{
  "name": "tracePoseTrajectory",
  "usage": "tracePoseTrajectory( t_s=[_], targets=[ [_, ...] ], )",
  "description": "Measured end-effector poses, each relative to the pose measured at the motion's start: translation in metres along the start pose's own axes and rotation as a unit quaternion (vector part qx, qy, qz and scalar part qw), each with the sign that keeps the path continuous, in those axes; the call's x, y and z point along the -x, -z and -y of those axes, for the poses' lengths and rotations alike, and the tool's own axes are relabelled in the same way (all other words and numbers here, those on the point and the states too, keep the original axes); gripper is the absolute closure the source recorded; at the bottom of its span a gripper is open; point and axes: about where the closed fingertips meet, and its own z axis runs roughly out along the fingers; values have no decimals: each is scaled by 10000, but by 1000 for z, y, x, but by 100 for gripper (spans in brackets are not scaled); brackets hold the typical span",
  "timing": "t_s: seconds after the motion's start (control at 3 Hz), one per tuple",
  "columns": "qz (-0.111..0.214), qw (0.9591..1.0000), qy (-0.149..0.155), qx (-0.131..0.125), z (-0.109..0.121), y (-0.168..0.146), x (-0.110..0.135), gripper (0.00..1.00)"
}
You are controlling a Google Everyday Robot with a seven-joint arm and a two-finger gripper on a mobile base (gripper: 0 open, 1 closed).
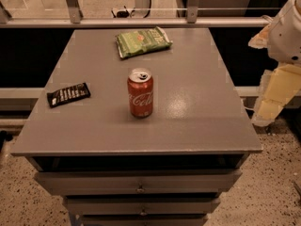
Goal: Knock coke can over
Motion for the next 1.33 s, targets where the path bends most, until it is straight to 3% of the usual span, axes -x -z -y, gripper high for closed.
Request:
tracePoseTrajectory(
  t_s=[0.33, 0.67, 1.0, 1.33],
  targets=[
    [0, 10000, 0, -1, 0, 0, 0, 0],
    [361, 9992, -161, -10, 3, -15, 13, 0],
    [1106, 9930, -418, 60, 11, -53, 46, 0],
    [2496, 9659, -666, 188, 30, -109, 111, 0]
  ],
)
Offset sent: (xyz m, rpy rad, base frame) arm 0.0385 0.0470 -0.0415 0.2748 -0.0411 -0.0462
